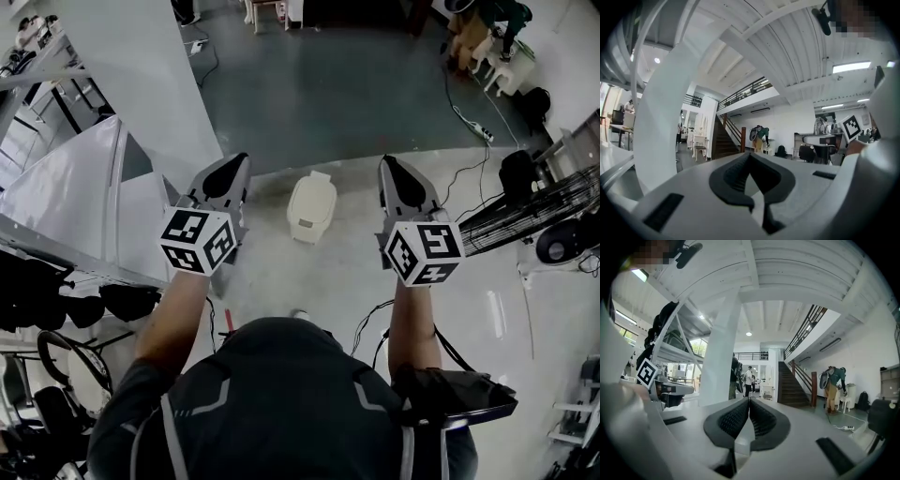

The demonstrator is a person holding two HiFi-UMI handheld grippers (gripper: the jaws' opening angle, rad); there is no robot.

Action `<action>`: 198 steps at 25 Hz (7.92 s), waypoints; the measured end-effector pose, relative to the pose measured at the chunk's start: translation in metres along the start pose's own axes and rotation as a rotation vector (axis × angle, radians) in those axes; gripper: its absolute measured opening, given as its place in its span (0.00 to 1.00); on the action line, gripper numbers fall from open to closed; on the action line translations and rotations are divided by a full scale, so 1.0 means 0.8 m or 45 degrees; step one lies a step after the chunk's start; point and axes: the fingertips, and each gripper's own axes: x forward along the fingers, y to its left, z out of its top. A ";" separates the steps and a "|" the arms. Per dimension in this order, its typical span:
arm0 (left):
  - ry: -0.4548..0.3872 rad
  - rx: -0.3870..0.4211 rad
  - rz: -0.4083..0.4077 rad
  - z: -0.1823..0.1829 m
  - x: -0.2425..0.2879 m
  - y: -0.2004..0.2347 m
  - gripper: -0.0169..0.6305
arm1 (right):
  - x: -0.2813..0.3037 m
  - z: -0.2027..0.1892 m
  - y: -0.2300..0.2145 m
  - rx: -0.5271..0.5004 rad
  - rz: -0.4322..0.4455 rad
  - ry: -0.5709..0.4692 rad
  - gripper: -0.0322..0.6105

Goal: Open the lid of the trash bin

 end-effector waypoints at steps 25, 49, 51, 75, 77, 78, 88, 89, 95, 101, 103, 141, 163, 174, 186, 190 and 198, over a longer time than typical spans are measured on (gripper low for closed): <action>0.055 -0.054 -0.093 -0.036 0.170 0.094 0.04 | 0.137 -0.048 -0.079 0.028 -0.084 0.068 0.10; 0.164 0.024 -0.200 -0.100 0.310 0.246 0.04 | 0.356 -0.130 -0.099 0.148 -0.120 0.272 0.10; 0.160 0.012 -0.147 -0.111 0.322 0.253 0.04 | 0.368 -0.150 -0.110 0.198 -0.089 0.274 0.10; 0.804 -0.090 -0.103 -0.478 0.384 0.194 0.21 | 0.390 -0.553 -0.142 0.356 0.160 0.907 0.29; 0.861 -0.070 -0.106 -0.518 0.389 0.189 0.24 | 0.385 -0.590 -0.137 0.364 0.155 0.965 0.31; 0.890 -0.070 -0.110 -0.538 0.391 0.186 0.25 | 0.382 -0.608 -0.135 0.373 0.151 0.993 0.32; 1.153 -0.128 -0.152 -0.712 0.369 0.154 0.31 | 0.346 -0.763 -0.087 0.478 0.159 1.207 0.36; 1.169 -0.132 -0.153 -0.726 0.367 0.152 0.31 | 0.342 -0.777 -0.081 0.483 0.168 1.228 0.36; 1.179 -0.108 -0.114 -0.785 0.364 0.145 0.12 | 0.321 -0.848 -0.044 0.517 0.256 1.313 0.18; 1.296 -0.197 -0.186 -0.858 0.345 0.116 0.04 | 0.304 -0.917 -0.010 0.494 0.311 1.391 0.12; 1.332 -0.214 -0.220 -0.880 0.338 0.105 0.04 | 0.301 -0.934 -0.001 0.498 0.326 1.406 0.11; 1.510 -0.043 -0.421 -1.040 0.309 0.053 0.04 | 0.268 -1.074 0.059 0.470 0.399 1.525 0.09; 1.374 -0.177 -0.342 -0.868 0.316 0.101 0.04 | 0.309 -0.895 -0.013 0.563 0.227 1.385 0.09; 1.023 -0.107 -0.313 -0.642 0.372 0.135 0.04 | 0.336 -0.673 -0.076 0.469 0.157 1.099 0.09; 0.606 -0.095 -0.163 -0.377 0.380 0.164 0.04 | 0.340 -0.435 -0.112 0.279 0.151 0.771 0.09; 0.425 -0.114 -0.190 -0.284 0.375 0.164 0.04 | 0.347 -0.367 -0.124 0.202 0.160 0.660 0.09; 0.187 -0.141 -0.180 -0.151 0.358 0.188 0.04 | 0.350 -0.209 -0.143 0.094 0.165 0.412 0.09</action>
